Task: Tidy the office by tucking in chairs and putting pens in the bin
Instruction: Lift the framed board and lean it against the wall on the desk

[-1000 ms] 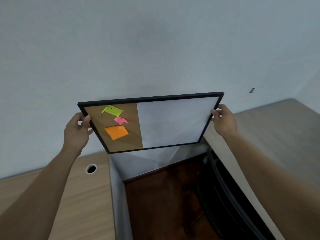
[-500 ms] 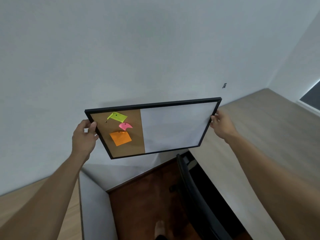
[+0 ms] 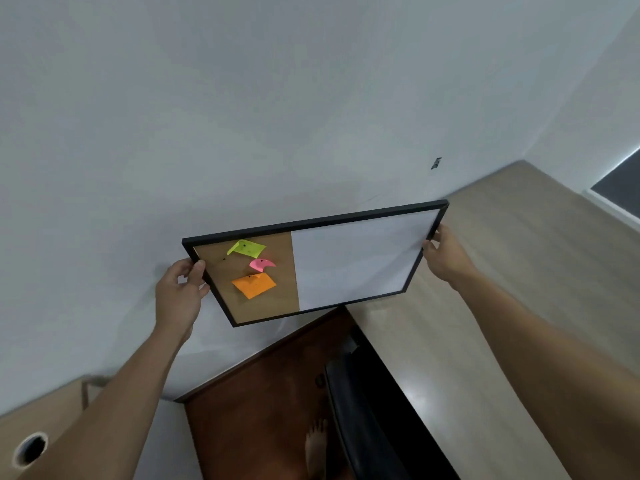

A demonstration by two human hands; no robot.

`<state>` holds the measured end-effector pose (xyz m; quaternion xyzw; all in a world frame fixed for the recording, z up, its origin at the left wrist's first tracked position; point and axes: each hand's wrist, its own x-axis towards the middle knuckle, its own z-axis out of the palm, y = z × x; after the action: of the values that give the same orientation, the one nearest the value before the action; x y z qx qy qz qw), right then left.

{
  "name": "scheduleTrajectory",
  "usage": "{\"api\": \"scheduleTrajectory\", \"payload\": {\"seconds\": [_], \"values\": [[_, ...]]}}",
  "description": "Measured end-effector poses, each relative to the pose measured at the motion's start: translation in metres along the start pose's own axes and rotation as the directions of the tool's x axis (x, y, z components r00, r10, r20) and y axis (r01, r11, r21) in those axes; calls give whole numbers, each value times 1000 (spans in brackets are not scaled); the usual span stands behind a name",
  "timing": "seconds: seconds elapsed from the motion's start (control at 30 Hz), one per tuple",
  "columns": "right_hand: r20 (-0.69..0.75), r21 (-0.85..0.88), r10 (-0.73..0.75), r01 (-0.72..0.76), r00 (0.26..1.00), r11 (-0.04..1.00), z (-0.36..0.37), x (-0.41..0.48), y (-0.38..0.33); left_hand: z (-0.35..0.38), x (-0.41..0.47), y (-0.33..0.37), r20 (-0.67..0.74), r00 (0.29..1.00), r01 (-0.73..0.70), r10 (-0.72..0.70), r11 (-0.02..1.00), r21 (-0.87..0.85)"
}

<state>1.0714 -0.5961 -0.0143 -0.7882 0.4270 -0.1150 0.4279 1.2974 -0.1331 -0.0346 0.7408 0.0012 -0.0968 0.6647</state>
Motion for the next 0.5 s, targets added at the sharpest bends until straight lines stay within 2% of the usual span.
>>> {"api": "scheduleTrajectory", "payload": {"seconds": [0.1,0.33,0.5], "values": [[-18,-8,22,-22,1000,1000,6,33,-6,19,15,-9,-11,998,69,-69,996,-54],[-19,29,81,-81,997,996,23,87,-17,44,28,-28,-39,990,128,-132,987,-96],[25,44,40,-41,999,998,38,122,-28,51,36,-33,-67,988,134,-141,986,-96]]}}
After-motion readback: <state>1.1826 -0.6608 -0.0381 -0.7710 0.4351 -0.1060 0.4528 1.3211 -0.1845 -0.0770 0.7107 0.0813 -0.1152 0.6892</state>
